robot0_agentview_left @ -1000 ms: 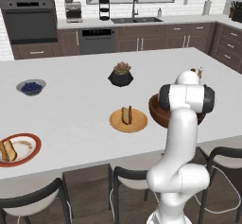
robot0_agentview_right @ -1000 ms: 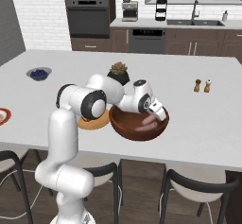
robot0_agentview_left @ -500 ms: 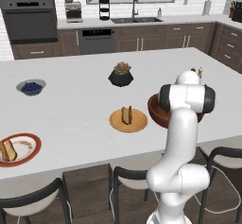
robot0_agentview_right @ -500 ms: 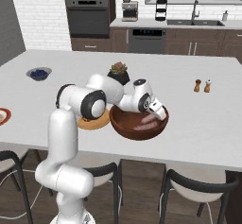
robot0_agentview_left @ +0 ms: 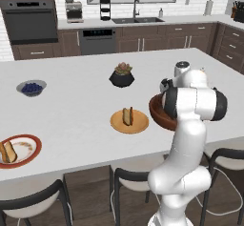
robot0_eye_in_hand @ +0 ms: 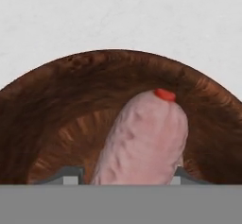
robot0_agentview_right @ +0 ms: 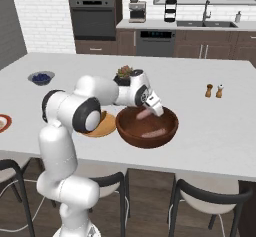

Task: Place one bun and one sausage from the bowl on each plate.

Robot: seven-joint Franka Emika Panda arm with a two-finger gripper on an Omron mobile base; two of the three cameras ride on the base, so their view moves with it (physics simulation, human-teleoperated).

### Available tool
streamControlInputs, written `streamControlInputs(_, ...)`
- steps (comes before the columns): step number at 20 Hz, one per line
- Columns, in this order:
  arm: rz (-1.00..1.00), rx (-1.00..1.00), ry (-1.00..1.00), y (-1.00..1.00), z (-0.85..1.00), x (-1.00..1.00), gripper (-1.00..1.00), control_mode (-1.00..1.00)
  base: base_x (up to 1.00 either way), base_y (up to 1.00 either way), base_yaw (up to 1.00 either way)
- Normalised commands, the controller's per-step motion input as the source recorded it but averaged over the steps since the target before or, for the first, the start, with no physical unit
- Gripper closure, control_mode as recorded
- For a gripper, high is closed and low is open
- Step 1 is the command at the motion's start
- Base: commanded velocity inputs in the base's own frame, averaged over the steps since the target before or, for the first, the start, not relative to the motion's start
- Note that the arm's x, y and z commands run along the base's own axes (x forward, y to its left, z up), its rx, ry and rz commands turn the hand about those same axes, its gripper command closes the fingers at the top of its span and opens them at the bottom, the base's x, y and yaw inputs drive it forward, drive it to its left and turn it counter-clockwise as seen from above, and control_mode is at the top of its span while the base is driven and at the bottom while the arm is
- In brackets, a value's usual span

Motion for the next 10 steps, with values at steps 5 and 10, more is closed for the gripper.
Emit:
streamControlInputs(5,0.16,0.11,-0.02,0.96,0.68,-0.37,1.00,-1.00,0.00,0.00,0.00)
streamControlInputs(10,0.26,0.03,-0.07,1.00,0.54,-0.33,1.00,-1.00,0.00,0.00,0.00)
